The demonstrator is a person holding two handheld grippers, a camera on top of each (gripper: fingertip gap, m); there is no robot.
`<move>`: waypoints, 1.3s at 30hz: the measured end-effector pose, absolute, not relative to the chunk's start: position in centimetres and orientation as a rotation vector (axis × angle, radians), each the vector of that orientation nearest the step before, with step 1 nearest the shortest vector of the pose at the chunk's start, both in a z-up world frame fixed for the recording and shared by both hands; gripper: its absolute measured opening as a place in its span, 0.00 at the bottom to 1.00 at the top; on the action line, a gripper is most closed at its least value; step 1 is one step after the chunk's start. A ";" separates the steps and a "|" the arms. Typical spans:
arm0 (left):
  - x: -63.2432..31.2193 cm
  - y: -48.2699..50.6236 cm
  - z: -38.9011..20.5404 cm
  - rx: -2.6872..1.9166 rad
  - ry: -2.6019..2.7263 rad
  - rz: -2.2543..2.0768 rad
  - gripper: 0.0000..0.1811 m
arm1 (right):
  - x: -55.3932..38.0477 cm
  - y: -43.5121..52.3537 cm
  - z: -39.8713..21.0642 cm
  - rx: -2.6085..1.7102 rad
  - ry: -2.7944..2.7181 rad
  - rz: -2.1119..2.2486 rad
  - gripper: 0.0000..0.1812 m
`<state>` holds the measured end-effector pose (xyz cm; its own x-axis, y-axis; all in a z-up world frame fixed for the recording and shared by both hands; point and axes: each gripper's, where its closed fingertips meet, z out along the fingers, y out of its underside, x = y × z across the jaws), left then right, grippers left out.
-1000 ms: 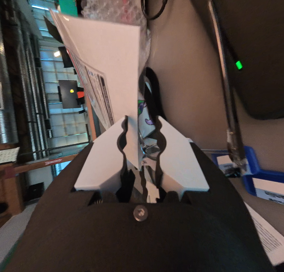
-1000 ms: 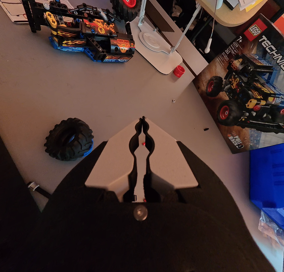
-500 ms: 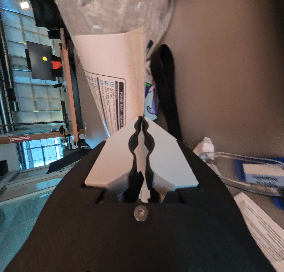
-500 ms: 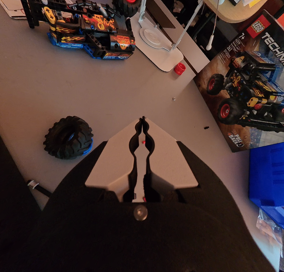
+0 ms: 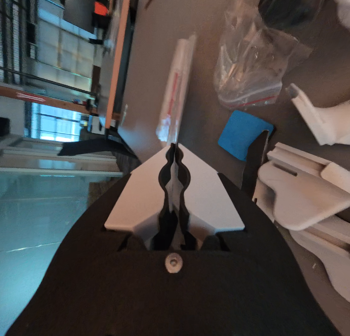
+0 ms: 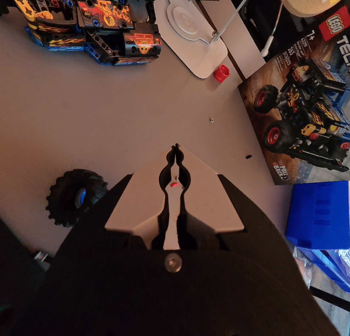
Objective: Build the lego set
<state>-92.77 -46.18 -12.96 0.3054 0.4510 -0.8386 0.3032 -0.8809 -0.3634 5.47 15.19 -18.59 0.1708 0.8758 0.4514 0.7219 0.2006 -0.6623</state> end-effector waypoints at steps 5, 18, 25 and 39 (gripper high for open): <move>-95.2 -48.0 -18.5 -2.602 -0.743 1.476 0.00 | 4.0 14.3 -18.9 -1.582 -1.637 0.157 0.00; -96.9 -46.1 -16.8 -2.443 -0.957 1.254 0.43 | 1.6 12.7 -17.4 -1.548 -1.647 0.146 0.00; -92.1 -40.0 -4.6 -2.048 -0.952 1.399 0.51 | 2.6 11.6 -15.0 -1.466 -1.558 0.276 0.00; -42.7 0.2 6.0 -1.909 0.337 0.810 0.41 | 9.7 9.9 -15.2 -1.503 -1.530 0.546 0.16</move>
<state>-42.75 0.18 6.01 0.7373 0.1132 -0.6660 -0.5523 -0.4668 -0.6907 9.70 9.85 -15.16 0.1387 0.9482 0.2857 0.5530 0.1652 -0.8167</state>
